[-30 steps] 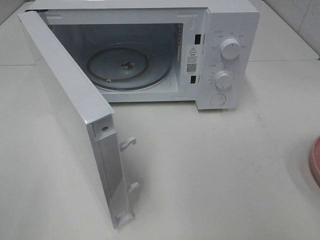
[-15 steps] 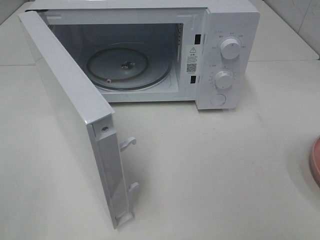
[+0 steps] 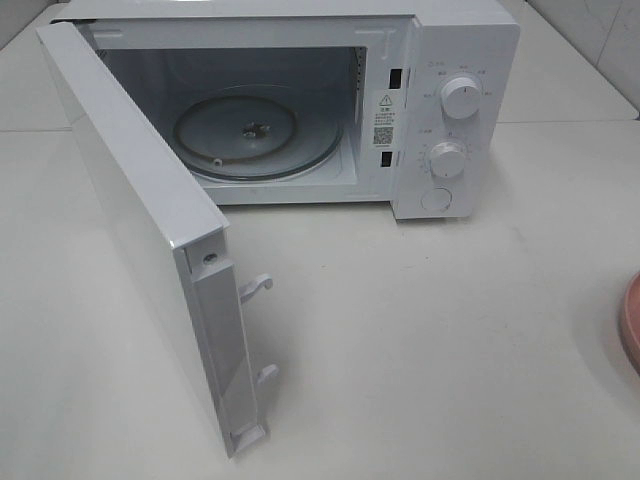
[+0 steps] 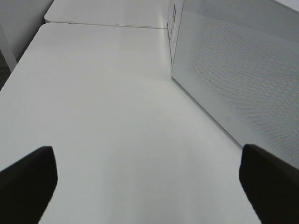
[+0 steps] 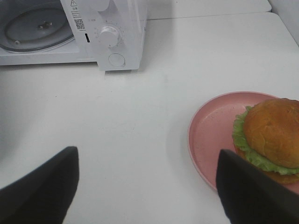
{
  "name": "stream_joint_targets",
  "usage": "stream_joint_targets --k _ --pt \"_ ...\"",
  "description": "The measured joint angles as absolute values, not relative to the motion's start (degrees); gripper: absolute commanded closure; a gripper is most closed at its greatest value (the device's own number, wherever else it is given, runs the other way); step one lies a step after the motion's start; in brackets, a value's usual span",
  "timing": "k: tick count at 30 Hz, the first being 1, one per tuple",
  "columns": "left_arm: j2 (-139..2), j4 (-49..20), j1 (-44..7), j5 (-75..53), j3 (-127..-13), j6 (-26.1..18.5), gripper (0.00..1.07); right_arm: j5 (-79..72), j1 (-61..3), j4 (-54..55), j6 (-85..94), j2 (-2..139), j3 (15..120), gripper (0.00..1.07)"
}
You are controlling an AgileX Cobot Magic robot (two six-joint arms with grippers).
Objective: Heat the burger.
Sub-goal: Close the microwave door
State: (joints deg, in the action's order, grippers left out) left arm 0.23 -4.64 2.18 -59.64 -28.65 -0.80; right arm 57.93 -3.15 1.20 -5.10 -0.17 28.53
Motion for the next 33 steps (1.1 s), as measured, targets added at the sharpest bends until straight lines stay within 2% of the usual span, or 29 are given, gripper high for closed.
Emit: stream_joint_targets --k 33 --pt "0.2 -4.6 2.2 -59.6 -28.6 -0.8 0.08 57.9 -3.2 1.2 -5.1 -0.2 28.5 0.31"
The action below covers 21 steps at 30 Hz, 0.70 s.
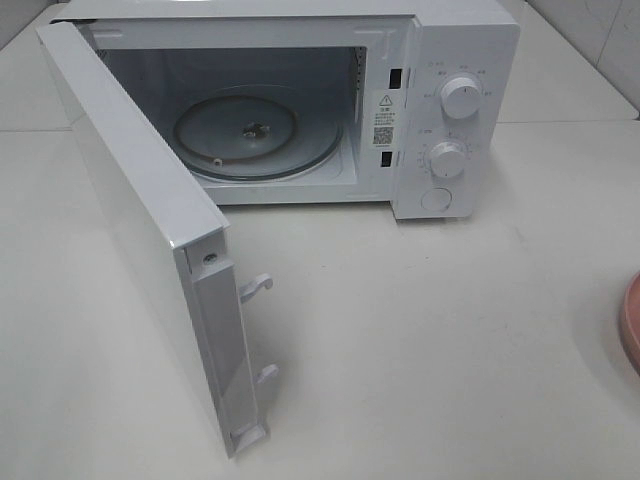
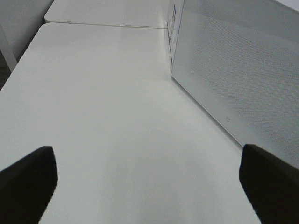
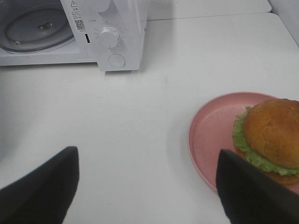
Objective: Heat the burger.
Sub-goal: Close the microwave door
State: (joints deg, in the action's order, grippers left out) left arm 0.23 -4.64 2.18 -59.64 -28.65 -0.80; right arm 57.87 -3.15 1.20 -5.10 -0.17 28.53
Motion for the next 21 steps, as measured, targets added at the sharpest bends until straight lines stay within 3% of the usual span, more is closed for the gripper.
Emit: stream_joint_targets --k 15,17,18,20,21 --pt "0.2 -5.5 2.2 -58.9 -29.2 -0.8 0.11 57.8 -3.2 1.2 -5.1 -0.2 28.5 0.31" --pt "0.2 -5.5 2.2 -55.3 -30.5 -0.8 0.21 57.8 -3.2 1.2 -5.1 -0.2 28.5 0.31" --pt "0.2 -5.5 2.2 -55.3 -30.5 -0.8 0.21 57.8 -3.2 1.2 -5.1 -0.2 28.5 0.31" --pt "-1.0 -5.5 2.2 -51.0 -31.1 -0.8 0.39 57.8 -3.2 1.2 -5.1 -0.2 28.5 0.31" --pt "-1.0 -5.5 2.2 -51.0 -31.1 -0.8 0.39 57.8 -3.2 1.2 -5.1 -0.2 28.5 0.31"
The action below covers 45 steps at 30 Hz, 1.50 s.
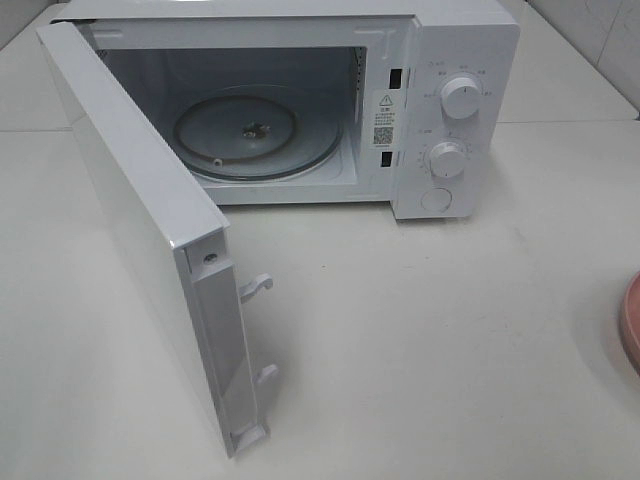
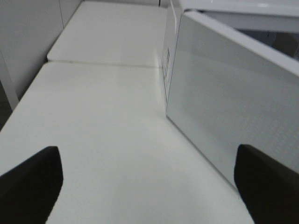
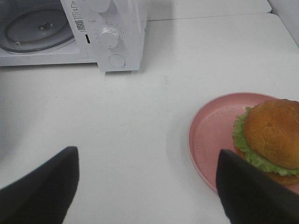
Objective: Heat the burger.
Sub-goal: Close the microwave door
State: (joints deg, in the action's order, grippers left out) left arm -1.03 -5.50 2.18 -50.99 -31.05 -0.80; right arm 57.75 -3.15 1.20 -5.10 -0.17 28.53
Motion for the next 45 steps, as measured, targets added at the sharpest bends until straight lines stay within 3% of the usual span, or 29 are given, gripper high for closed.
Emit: stream_joint_targets --k 2,3,4,5,7,8,9,19,33,36,37,39,40,45 --pt "-5.6 -5.2 2.2 -46.4 -31.1 -0.8 0.6 57.8 -3.2 1.2 -5.1 -0.2 28.5 0.31" --pt "-5.6 -5.2 2.2 -46.4 -31.1 -0.8 0.6 57.8 -3.2 1.2 -5.1 -0.2 28.5 0.31" --pt "-6.8 -5.1 2.2 -45.1 -31.1 -0.8 0.76 57.8 -3.2 1.2 -5.1 -0.2 28.5 0.31" --pt "-6.8 -5.1 2.2 -45.1 -31.1 -0.8 0.76 57.8 -3.2 1.2 -5.1 -0.2 28.5 0.31" --pt "-11.7 -5.1 2.2 -40.0 -31.1 -0.8 0.98 57.8 -3.2 1.2 -5.1 -0.2 28.5 0.31" --pt "-11.7 -5.1 2.2 -40.0 -31.1 -0.8 0.98 57.8 -3.2 1.2 -5.1 -0.2 28.5 0.31" --pt "-15.0 -5.1 2.2 -36.6 -31.1 -0.8 1.07 57.8 -3.2 1.2 -5.1 -0.2 28.5 0.31" --pt "-31.0 -5.2 2.2 -17.6 -31.0 -2.2 1.07 57.8 -3.2 1.2 -5.1 -0.2 28.5 0.31" --pt "-57.8 -2.9 2.2 27.3 -23.2 -3.6 1.07 57.8 -3.2 1.2 -5.1 -0.2 28.5 0.31" --pt "-62.1 1.3 2.2 35.5 -21.0 -2.0 1.07 57.8 -3.2 1.2 -5.1 -0.2 28.5 0.31" --pt "-65.4 4.8 2.2 39.1 -20.7 0.7 1.07 57.8 -3.2 1.2 -5.1 -0.2 28.5 0.31" --pt "-66.7 6.6 2.2 40.2 -20.7 2.1 1.07 57.8 -3.2 1.2 -5.1 -0.2 28.5 0.31" --pt "-70.2 10.1 2.2 43.1 -20.7 5.2 1.07 57.8 -3.2 1.2 -5.1 -0.2 28.5 0.31" --pt "-76.8 16.1 2.2 48.0 -20.7 8.7 1.07 57.8 -3.2 1.2 -5.1 -0.2 28.5 0.31"
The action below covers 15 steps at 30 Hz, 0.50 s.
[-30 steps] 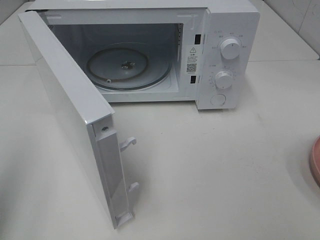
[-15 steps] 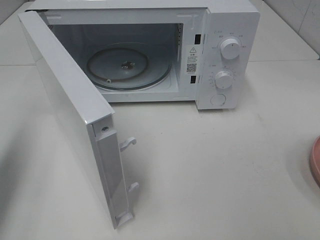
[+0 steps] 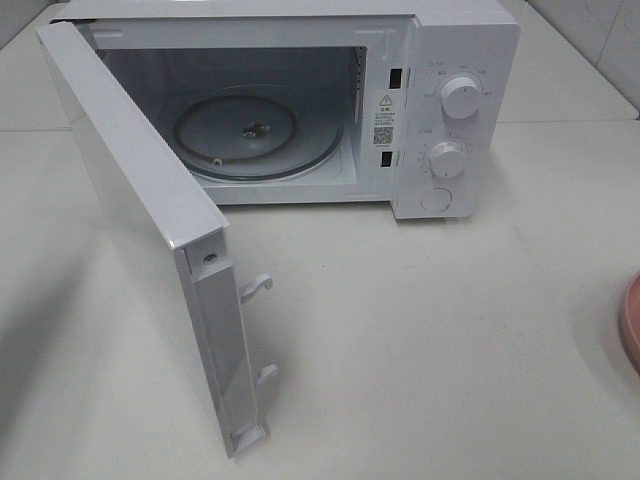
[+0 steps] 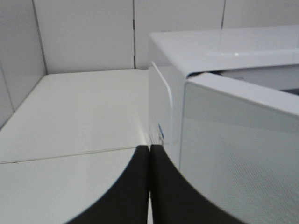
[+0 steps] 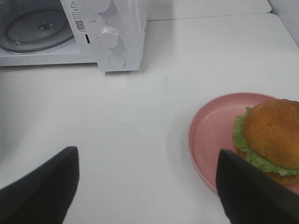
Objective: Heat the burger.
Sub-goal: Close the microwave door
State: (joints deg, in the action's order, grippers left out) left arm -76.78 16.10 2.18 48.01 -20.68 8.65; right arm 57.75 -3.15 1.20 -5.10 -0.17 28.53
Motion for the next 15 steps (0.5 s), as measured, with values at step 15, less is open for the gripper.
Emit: stream_joint_targets --k 15 --pt "-92.0 33.1 1.4 51.7 -27.2 17.2 1.07 57.7 -3.2 1.2 -5.1 -0.2 28.5 0.31"
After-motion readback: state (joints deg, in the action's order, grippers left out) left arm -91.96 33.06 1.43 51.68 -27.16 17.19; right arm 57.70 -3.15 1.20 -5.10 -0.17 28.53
